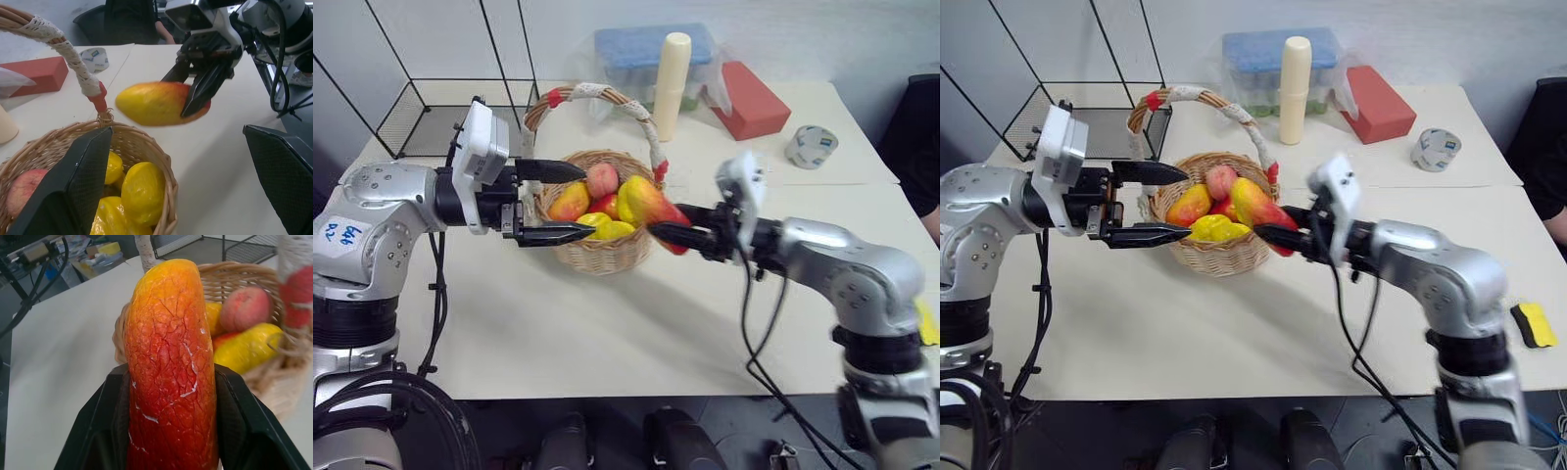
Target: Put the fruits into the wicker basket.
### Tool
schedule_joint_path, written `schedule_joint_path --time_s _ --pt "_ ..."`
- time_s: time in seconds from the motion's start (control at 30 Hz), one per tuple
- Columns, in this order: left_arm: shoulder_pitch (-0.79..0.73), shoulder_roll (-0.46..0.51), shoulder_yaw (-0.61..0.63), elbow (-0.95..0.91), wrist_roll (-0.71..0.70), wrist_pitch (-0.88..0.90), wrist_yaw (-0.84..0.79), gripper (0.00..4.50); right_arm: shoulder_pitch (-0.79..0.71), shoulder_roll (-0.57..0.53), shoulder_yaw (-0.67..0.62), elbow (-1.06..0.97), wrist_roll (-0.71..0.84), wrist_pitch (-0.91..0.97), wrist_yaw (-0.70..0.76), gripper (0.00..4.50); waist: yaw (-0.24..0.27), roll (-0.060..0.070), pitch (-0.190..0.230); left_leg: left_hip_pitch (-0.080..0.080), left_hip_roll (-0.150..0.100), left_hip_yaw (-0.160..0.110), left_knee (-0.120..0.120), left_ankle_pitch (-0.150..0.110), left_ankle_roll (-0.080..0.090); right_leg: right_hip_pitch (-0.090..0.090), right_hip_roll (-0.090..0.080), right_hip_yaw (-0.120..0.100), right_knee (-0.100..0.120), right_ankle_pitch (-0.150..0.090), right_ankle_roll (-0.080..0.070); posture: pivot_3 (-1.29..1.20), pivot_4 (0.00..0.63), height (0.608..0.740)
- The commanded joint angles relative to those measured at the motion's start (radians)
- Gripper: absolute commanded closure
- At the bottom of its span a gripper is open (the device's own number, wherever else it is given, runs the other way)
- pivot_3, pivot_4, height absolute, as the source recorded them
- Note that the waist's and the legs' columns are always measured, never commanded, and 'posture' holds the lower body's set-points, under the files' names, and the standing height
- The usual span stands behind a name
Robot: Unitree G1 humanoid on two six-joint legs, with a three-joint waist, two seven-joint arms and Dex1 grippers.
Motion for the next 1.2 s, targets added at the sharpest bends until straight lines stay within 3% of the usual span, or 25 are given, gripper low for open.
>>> schedule_joint_path --time_s 0.03,0.1,0.2,0.33,0.63,0.8,0.87,1.17,1.2 --pt "-0.018 0.018 0.025 -0.038 -0.027 0.007 -0.001 0.0 -0.097 0.087 0.032 0.061 -0.051 -0.021 -0.047 2.73 -0.006 0.0 0.0 0.0 0.0 0.0 0.0 0.0 0.0 0.0 0.0 0.0 0.001 0.0 0.0 0.0 0.15 0.74" --pt "-0.007 0.023 0.034 -0.027 -0.017 0.002 0.006 0.0 -0.15 0.141 0.038 0.109 -0.075 -0.028 -0.063 2.73 -0.012 0.0 0.0 0.0 0.0 0.0 -0.001 0.0 0.0 -0.001 0.0 0.0 0.001 0.0 0.0 0.0 0.15 0.74" --pt "0.015 0.035 0.047 -0.019 -0.014 -0.002 0.006 0.0 -0.208 0.199 0.033 0.186 -0.125 -0.037 -0.105 1.79 -0.024 0.0 0.0 0.0 0.0 0.0 -0.001 0.0 0.0 -0.001 0.0 -0.001 0.003 0.0 -0.001 0.0 0.15 0.74" --pt "0.043 0.052 0.07 -0.017 -0.024 0.005 0.012 0.0 -0.198 0.183 0.058 0.154 -0.185 -0.035 -0.103 0.5 -0.025 0.0 0.0 0.0 0.0 0.0 -0.001 0.0 0.0 -0.002 -0.001 -0.001 0.003 0.0 -0.001 0.0 0.15 0.74" --pt "0.05 0.072 0.086 0.037 0.002 -0.032 0.01 0.0 0.005 0.049 -0.187 -0.21 0.123 0.196 -0.085 0.5 -0.024 0.0 0.0 -0.008 0.0 -0.002 0.001 0.0 0.0 -0.006 -0.001 -0.002 0.004 0.0 0.0 0.0 0.15 0.74" --pt "0.03 0.065 0.072 0.061 0.008 -0.049 0.006 0.0 0.005 0.035 -0.135 -0.162 -0.077 0.07 -0.203 0.5 -0.028 0.0 0.0 -0.009 0.0 0.0 0.001 0.002 -0.002 -0.011 0.0 -0.001 0.006 0.0 -0.001 0.0 0.15 0.74" --pt "0.019 0.056 0.061 0.068 0.013 -0.056 0.006 0.0 -0.038 0.095 -0.115 -0.053 -0.133 -0.014 -0.222 0.5 -0.029 0.0 0.0 -0.01 0.0 0.0 0.001 0.003 -0.002 -0.013 0.0 -0.001 0.007 0.0 -0.001 0.0 0.15 0.74" --pt "0.004 0.046 0.05 0.08 0.02 -0.072 -0.002 0.0 -0.122 0.215 -0.042 0.208 -0.283 -0.219 -0.194 0.5 -0.029 0.0 0.0 -0.011 0.0 0.001 -0.001 0.003 -0.002 -0.014 -0.001 -0.001 0.009 0.0 -0.001 0.0 0.15 0.74" --pt "0.003 0.045 0.05 0.081 0.021 -0.073 -0.001 0.0 -0.124 0.221 -0.031 0.227 -0.302 -0.239 -0.192 0.67 -0.029 0.0 0.0 -0.011 0.0 0.001 0.0 0.003 -0.002 -0.015 -0.001 -0.001 0.009 0.0 -0.001 0.0 0.15 0.74"
